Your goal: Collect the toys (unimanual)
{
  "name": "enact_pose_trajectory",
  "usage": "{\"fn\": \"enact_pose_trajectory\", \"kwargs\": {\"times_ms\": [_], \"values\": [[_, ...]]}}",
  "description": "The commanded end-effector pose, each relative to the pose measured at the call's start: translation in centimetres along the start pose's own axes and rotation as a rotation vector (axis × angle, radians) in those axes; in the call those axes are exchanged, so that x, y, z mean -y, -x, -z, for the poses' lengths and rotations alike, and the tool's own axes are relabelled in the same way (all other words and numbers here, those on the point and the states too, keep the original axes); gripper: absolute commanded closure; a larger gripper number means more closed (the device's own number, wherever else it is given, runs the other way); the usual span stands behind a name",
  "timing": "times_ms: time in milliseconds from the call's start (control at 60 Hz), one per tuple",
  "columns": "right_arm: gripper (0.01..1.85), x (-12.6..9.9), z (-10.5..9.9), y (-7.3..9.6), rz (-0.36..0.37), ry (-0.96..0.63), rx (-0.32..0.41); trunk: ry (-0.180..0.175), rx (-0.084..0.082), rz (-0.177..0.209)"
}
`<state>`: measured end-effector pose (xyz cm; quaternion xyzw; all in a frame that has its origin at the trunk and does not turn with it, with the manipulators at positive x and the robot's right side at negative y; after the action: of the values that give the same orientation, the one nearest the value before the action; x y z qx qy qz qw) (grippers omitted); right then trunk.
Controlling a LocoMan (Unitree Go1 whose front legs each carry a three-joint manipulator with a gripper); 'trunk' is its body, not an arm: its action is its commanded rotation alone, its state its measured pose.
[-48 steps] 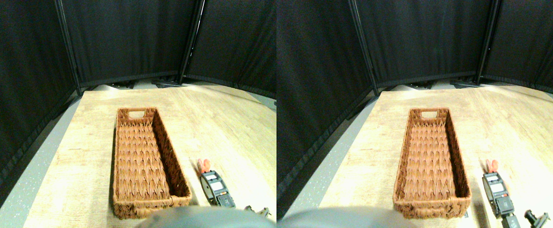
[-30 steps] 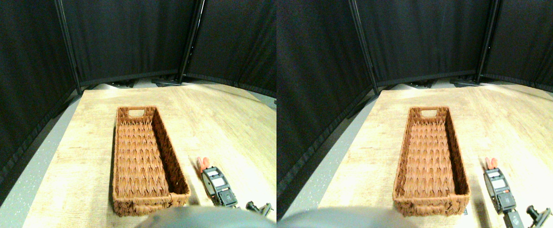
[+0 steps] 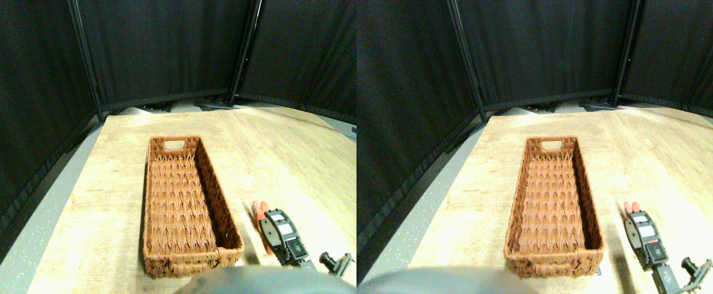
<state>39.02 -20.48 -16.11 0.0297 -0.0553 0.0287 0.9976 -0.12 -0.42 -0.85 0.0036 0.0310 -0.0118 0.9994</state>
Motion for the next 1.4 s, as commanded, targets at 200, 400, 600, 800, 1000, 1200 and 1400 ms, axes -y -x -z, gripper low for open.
{"fn": "enact_pose_trajectory", "kwargs": {"times_ms": [200,400,600,800,1000,1200,1400], "values": [[1.47,0.7,0.7,-0.4,0.063,-0.211,0.050,0.041,-0.001,-0.005],[1.32,1.1,1.0,-0.9,0.083,-0.495,0.047,0.076,-0.005,-0.042],[1.26,0.8,1.6,-1.5,0.108,-0.644,0.051,0.097,-0.007,-0.063],[1.28,0.9,2.5,-2.3,0.133,-0.810,0.030,0.110,-0.007,-0.076],[1.22,1.9,3.3,-2.6,0.190,-0.940,-0.016,0.123,-0.010,-0.082],[1.22,2.6,3.4,-2.4,0.207,-1.083,-0.097,0.129,-0.014,-0.084],[1.10,3.2,3.0,-2.1,0.233,-1.165,-0.137,0.131,-0.013,-0.086]]}}
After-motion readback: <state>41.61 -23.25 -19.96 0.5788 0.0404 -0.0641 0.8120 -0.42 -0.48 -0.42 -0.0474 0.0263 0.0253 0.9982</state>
